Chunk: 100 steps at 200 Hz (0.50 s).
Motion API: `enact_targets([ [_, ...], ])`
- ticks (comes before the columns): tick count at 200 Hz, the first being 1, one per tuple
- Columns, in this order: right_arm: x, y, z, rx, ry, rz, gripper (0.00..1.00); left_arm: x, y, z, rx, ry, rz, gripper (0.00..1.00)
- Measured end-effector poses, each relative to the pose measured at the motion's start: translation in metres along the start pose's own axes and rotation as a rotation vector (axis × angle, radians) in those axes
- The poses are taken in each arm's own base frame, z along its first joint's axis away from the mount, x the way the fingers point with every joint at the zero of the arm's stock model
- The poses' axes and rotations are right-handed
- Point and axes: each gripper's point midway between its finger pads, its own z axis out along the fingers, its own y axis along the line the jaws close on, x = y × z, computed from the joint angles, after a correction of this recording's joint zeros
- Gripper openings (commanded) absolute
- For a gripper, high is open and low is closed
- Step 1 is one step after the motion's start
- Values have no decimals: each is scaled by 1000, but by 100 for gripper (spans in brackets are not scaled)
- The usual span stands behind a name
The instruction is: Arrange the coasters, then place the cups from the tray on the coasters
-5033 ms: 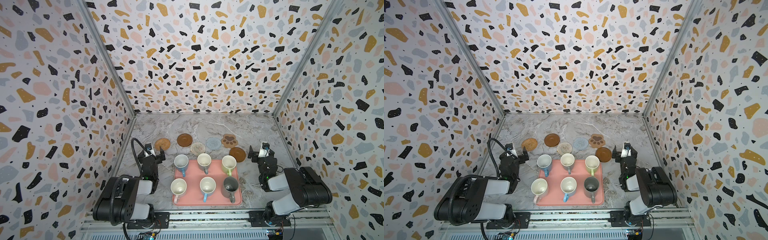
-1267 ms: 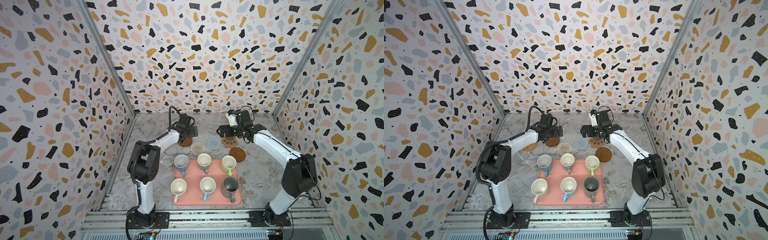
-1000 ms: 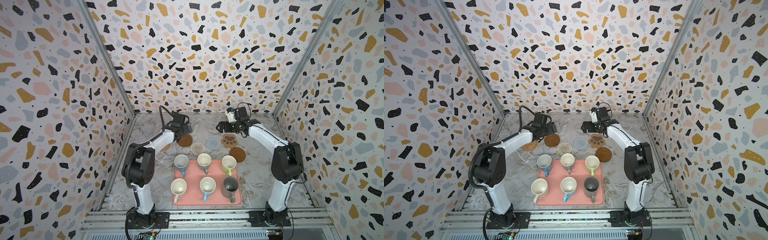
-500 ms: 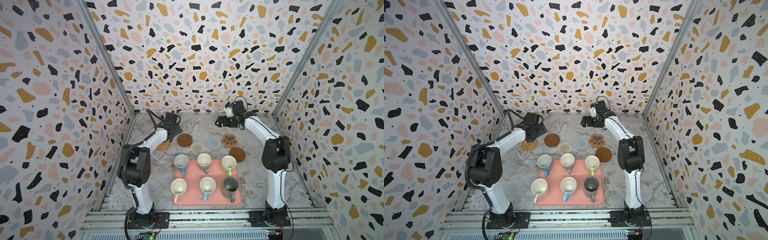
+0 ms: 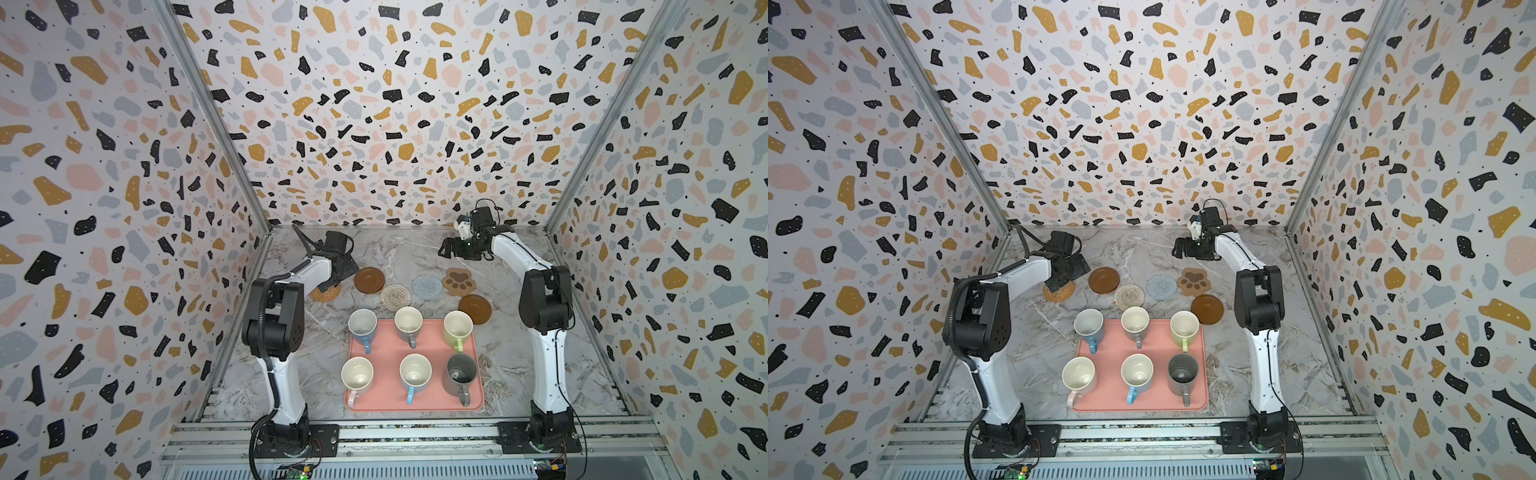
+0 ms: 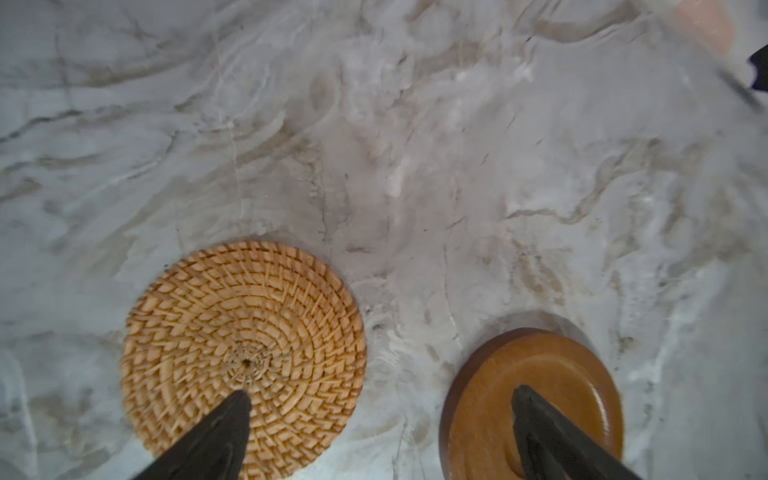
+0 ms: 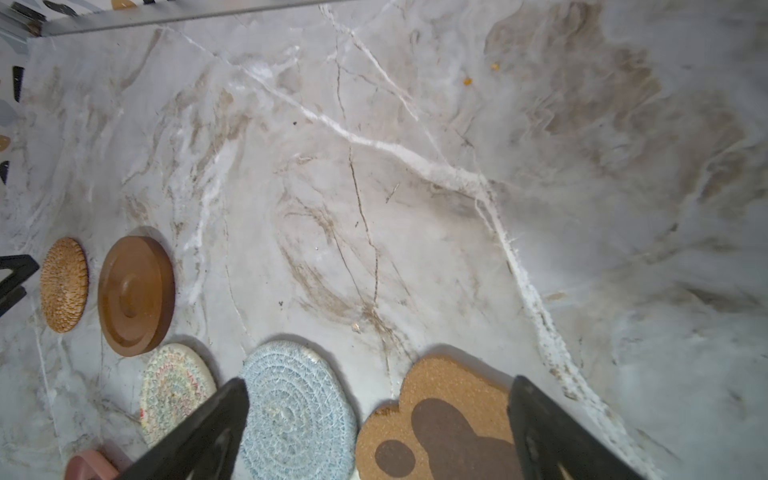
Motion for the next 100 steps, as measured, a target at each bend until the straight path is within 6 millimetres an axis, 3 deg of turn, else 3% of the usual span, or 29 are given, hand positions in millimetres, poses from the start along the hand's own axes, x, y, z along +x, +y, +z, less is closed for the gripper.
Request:
enact_targets([
  [40,2,-1,4,1,6,16,99,-1,0,6,21,-12,-17,99],
  [75,-16,0,9,-3,-28,18,99,-4,-3,12,63,-19,-29,99],
  [100,-18,0,10,0,-32,18,99,-5,0,20,80,-17,-33,99],
])
